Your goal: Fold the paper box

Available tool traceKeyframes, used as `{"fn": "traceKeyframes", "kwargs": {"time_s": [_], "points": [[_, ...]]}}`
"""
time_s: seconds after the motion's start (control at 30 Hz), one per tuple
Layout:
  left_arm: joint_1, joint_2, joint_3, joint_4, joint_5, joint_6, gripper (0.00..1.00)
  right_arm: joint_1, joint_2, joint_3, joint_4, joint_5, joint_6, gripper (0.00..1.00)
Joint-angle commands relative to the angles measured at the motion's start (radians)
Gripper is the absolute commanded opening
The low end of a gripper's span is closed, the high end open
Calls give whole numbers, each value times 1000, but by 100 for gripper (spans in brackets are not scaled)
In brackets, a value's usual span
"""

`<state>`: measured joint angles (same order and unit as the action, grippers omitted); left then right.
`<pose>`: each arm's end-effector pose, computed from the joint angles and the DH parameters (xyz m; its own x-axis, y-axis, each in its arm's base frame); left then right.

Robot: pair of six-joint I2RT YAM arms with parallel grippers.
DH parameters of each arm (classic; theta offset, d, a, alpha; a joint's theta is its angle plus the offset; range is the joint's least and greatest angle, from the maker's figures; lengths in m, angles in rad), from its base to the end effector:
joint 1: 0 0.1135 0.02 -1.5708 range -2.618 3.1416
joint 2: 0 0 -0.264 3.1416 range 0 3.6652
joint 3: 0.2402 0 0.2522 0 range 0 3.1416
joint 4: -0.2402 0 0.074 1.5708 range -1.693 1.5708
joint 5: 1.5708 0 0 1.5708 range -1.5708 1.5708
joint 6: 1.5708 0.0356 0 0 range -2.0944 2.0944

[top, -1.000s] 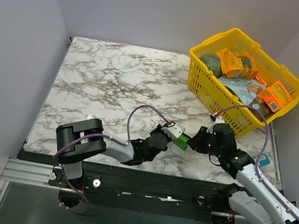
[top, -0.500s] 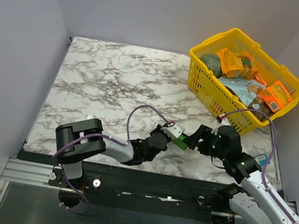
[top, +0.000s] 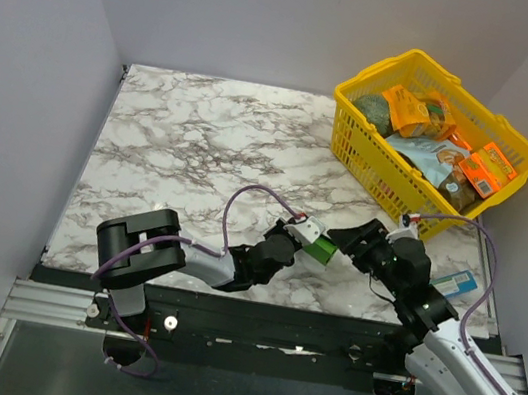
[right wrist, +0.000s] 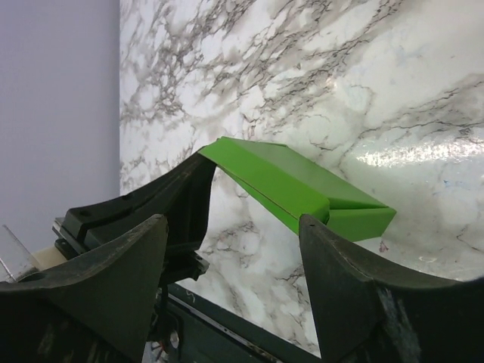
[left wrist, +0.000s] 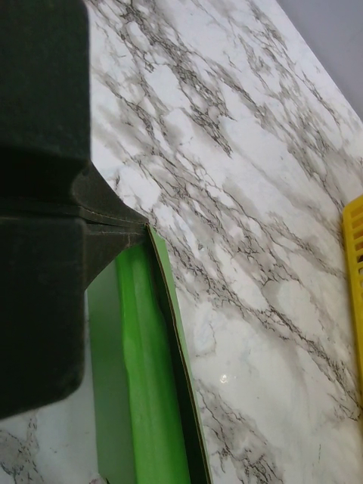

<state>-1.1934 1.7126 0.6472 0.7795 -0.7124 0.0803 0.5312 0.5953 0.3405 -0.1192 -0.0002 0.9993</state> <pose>0.1415 -0.2938 0.1611 -0.0657 0.3305 -0.9415 0.4793 0.8381 0.2607 0.1342 0.0788 0.2178 -0.5966 0.6250 -0.5034 -0.0091 0.6220 0.7830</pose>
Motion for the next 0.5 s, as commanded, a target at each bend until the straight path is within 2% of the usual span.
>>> {"fn": "traceKeyframes", "kwargs": {"time_s": [0.0,0.47], "points": [[-15,53,-54,-235,110,-40,0,0,-19,-44,30,91,90,78],[-15,47,-46,-243,114,-42,0,-23,38,-92,12,138,220,82]]}}
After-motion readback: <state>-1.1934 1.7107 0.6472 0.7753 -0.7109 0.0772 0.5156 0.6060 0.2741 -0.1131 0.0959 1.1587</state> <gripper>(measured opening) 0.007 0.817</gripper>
